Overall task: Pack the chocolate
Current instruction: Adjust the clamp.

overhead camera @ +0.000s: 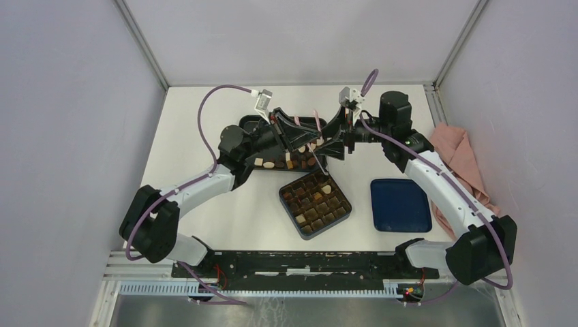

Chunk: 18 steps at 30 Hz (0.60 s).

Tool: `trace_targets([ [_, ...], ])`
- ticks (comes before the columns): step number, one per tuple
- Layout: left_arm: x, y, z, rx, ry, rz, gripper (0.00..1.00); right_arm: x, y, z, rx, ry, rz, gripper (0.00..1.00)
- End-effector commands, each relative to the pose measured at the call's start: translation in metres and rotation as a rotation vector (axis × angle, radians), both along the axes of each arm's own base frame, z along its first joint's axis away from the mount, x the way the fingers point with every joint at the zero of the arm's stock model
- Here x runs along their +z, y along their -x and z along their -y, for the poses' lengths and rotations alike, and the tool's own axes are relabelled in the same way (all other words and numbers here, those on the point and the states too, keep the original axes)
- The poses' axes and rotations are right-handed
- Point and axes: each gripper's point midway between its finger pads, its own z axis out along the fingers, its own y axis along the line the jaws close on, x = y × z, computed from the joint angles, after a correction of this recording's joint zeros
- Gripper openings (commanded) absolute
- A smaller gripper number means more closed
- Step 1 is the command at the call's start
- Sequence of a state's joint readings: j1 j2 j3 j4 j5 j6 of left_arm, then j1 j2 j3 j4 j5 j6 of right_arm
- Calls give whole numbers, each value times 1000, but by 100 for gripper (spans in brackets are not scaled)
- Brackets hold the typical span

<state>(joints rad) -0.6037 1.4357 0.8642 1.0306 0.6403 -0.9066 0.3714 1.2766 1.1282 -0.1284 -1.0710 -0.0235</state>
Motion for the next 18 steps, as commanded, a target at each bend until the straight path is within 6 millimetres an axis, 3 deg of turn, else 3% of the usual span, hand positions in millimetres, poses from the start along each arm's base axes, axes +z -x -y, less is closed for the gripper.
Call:
trace_targets([
  [1, 9, 6, 5, -9, -31, 101, 16, 31, -4, -5, -1, -70, 9, 64],
  [4, 9, 6, 4, -10, -35, 111, 16, 35, -1, -7, 12, -108, -17, 62],
  [10, 15, 11, -1, 0, -15, 132, 15, 27, 1, -8, 29, -105, -60, 17],
  [16, 24, 14, -12, 30, 23, 142, 15, 25, 6, 0, 27, -128, -75, 15],
  [18, 27, 16, -16, 32, 39, 145, 13, 31, 6, 6, 24, -154, -81, 8],
])
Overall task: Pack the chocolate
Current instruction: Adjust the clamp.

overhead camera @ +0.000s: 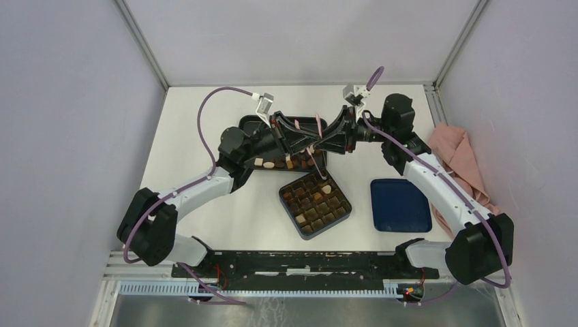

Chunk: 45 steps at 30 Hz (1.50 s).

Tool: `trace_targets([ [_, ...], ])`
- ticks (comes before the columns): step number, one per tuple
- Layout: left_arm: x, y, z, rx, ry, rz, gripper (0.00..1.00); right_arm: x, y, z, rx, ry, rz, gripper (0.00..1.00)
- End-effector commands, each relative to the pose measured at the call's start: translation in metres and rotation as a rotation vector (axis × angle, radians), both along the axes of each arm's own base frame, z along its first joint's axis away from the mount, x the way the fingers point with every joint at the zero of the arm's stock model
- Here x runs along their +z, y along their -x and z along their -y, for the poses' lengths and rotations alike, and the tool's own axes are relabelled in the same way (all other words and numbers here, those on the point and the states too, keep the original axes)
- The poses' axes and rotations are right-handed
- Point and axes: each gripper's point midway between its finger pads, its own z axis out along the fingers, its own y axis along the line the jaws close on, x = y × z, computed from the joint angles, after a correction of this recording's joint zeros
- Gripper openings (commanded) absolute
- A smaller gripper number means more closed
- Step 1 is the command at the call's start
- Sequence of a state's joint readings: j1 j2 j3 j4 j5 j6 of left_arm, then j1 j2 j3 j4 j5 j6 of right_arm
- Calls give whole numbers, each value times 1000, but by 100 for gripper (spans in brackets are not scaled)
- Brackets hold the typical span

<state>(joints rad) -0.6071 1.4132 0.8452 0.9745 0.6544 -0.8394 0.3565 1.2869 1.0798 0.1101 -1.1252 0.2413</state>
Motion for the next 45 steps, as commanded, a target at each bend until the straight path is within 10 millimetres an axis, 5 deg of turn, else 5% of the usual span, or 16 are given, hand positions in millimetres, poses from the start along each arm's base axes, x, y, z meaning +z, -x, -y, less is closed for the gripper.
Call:
trace_targets([
  [1, 40, 13, -17, 23, 99, 126, 13, 18, 5, 14, 0, -71, 22, 3],
  [11, 47, 21, -40, 11, 211, 118, 11, 25, -1, 44, -91, -145, -2, 0],
  [17, 55, 18, -33, -14, 233, 123, 11, 16, 6, 29, -28, -134, -39, 3],
  [23, 61, 18, -13, -56, 237, 131, 9, 7, 12, 9, 23, -71, -9, 70],
  [27, 60, 9, -21, 28, 262, 106, 8, -1, -3, 20, -92, 58, 138, 97],
  [32, 54, -12, -30, 188, 282, 19, 2, -7, -19, 37, -211, 220, 324, 98],
  [45, 17, -67, -28, 718, 195, -378, 2, -26, -50, 21, -385, 388, 431, 98],
])
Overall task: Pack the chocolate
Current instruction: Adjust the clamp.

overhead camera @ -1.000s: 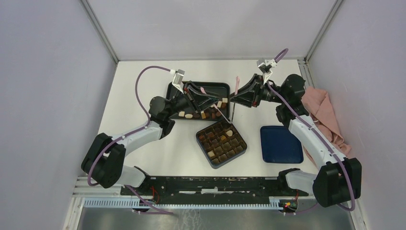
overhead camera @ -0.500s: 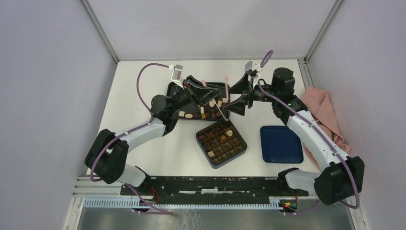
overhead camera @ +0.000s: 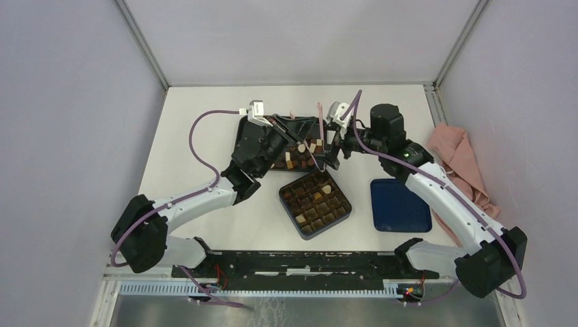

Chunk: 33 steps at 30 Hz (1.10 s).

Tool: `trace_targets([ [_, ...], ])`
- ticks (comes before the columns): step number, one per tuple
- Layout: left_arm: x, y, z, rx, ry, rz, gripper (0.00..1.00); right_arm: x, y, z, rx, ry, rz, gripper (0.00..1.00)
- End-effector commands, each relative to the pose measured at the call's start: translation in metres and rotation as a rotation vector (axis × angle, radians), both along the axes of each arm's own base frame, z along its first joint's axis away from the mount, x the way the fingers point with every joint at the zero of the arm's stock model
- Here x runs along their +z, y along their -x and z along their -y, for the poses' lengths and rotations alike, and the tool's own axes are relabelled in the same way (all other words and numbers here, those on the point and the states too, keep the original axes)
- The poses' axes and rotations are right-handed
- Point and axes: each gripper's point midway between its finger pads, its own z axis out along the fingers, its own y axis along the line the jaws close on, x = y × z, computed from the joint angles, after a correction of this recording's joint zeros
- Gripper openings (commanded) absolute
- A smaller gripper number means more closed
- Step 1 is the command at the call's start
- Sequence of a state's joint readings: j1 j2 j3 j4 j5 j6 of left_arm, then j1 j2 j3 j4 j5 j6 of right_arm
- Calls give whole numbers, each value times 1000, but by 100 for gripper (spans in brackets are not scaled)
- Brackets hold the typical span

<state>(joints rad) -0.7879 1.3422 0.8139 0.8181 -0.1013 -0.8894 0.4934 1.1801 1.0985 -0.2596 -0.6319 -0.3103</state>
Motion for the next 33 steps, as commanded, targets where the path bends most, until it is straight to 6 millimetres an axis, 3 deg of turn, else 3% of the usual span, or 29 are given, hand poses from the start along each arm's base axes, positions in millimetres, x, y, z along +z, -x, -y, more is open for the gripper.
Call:
trace_targets([
  [1, 16, -20, -18, 217, 36, -105, 2, 16, -30, 7, -139, 42, 95, 98],
  [6, 12, -25, -23, 257, 14, -120, 2, 61, -41, 34, -243, 53, 155, 98],
  [8, 7, -28, -27, 284, 23, -145, 2, 68, -37, 39, -228, 19, 138, 98],
  [12, 4, -36, -25, 310, 57, -192, 2, 43, -21, 23, -139, -40, 19, 98],
  [17, 1, -45, -20, 355, 78, -287, 2, 9, -22, 13, -133, -84, -103, 98],
  [24, -11, -48, -17, 422, 70, -382, 2, -5, -31, 2, -148, -145, -187, 98],
  [28, -8, -49, -16, 443, 60, -372, 2, 12, -38, 1, -161, -152, -165, 98],
  [31, -10, -50, -22, 474, 33, -361, 2, 45, -60, 33, -322, -128, -21, 98],
  [33, -14, -51, -24, 488, 22, -362, 2, 64, -53, 37, -271, -169, -18, 98],
])
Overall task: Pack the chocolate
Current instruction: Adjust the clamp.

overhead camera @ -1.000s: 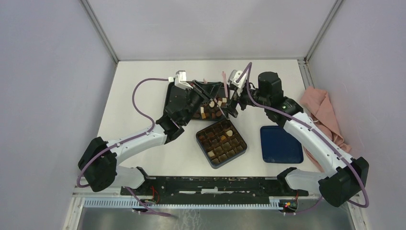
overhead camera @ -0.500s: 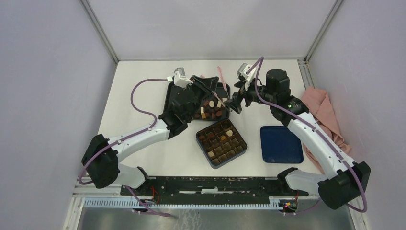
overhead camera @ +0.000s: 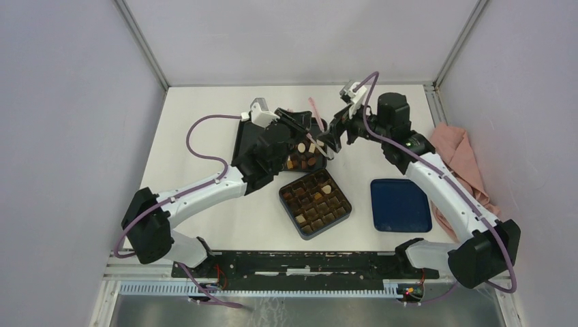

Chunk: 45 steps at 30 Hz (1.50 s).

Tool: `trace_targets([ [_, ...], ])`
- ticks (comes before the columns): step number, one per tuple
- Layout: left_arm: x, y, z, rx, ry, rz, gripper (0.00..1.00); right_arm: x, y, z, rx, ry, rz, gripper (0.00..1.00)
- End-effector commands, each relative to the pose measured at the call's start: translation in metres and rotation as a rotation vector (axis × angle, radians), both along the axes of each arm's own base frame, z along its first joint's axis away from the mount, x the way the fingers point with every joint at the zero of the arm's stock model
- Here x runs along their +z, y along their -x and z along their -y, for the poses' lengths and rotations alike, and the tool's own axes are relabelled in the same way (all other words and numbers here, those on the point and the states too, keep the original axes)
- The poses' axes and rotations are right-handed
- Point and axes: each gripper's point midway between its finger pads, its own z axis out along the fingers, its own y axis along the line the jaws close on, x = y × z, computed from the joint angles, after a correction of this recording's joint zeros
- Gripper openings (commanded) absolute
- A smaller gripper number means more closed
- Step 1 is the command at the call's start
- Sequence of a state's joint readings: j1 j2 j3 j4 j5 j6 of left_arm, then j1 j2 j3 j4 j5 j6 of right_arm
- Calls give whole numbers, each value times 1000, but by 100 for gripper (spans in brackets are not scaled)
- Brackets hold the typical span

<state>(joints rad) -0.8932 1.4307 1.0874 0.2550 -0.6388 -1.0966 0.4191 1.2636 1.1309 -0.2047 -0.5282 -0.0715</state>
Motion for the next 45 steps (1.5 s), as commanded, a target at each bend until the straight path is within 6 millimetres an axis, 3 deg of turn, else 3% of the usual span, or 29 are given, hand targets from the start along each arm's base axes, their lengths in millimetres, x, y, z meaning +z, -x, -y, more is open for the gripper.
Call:
trace_targets([
  [1, 20, -8, -12, 92, 49, 27, 2, 76, 2, 13, 17, -91, 161, 98],
  [3, 17, -10, -10, 97, 48, 21, 2, 76, 28, -4, 172, -157, 130, 98],
  [5, 16, -12, -7, 96, 49, 17, 2, 65, 39, -10, 222, -198, 66, 98],
  [12, 20, -14, -4, 101, 74, 10, 2, 16, 24, -17, 122, -90, 16, 98],
  [16, 21, -13, -4, 103, 95, -1, 2, 4, 3, -5, -9, -36, 12, 98],
  [22, 21, -12, 1, 95, 135, -10, 2, -7, 1, -16, -10, -47, -7, 97],
  [26, 19, -10, 5, 93, 155, -20, 2, 2, 0, -26, 1, -137, -16, 90],
  [31, 20, -8, -8, 138, 166, -33, 2, 6, -2, -28, 5, -134, -6, 79],
  [34, 18, -6, -7, 136, 180, -57, 2, 6, -6, -27, -10, -127, -7, 64],
  [41, 15, -6, -1, 122, 199, -74, 2, 3, -9, -26, -18, -106, -24, 39],
  [42, 14, -6, -1, 121, 202, -81, 6, 4, -8, -26, -15, -107, -23, 38],
  [45, 16, -4, -1, 112, 200, -91, 40, 8, -6, -23, -10, -132, -18, 37],
])
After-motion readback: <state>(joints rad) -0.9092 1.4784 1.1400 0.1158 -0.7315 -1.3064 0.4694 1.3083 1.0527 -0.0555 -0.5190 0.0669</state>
